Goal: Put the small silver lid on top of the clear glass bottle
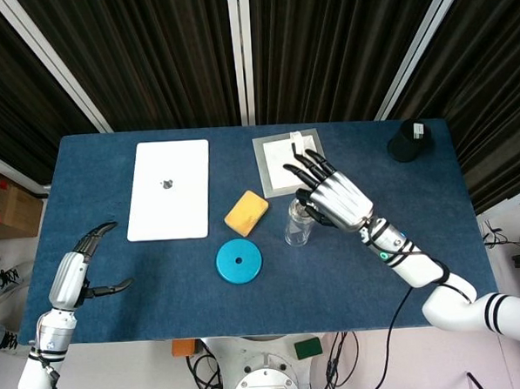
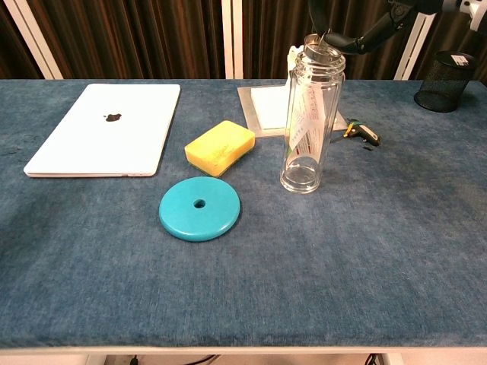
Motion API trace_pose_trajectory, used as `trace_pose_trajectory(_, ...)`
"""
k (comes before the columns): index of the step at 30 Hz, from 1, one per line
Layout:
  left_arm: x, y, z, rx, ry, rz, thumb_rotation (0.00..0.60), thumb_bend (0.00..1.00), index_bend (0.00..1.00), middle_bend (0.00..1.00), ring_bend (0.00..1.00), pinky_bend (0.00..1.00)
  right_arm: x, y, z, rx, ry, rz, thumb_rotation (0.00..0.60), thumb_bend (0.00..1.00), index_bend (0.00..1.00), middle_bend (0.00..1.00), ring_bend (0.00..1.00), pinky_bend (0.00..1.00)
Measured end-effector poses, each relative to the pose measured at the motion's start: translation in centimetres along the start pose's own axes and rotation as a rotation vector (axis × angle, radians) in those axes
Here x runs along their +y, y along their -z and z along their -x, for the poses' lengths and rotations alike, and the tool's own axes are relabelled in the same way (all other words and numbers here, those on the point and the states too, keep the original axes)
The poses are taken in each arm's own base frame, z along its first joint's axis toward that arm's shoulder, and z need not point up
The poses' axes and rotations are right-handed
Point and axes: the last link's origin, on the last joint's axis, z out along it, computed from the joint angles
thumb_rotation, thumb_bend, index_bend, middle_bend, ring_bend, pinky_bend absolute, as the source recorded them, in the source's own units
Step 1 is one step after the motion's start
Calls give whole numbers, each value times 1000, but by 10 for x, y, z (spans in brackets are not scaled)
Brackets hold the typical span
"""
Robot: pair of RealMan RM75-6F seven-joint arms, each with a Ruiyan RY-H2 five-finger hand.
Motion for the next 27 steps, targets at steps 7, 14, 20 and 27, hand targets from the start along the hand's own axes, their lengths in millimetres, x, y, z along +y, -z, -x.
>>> trace_pose_trajectory(7,0,0,-1,5,-3,2,600,46,146,162,155,185,-2,-3,-3,-26,21,0,600,376,674,89,0,0)
trace_pose_trajectory(14,-1,0,-1,2,-3,-1,600,46,146,162,156,185,-2,-7,-3,-59,24,6,600,376,674,89,0,0)
trace_pose_trajectory(20,-2,0,-1,6,-1,-4,600,46,146,162,155,185,-4,-8,-4,-71,26,7,600,376,676,89,0,0)
trace_pose_trajectory(27,-3,1,-1,8,-1,-3,600,46,146,161,155,185,-6,-9,-3,-81,31,4,600,376,684,89,0,0)
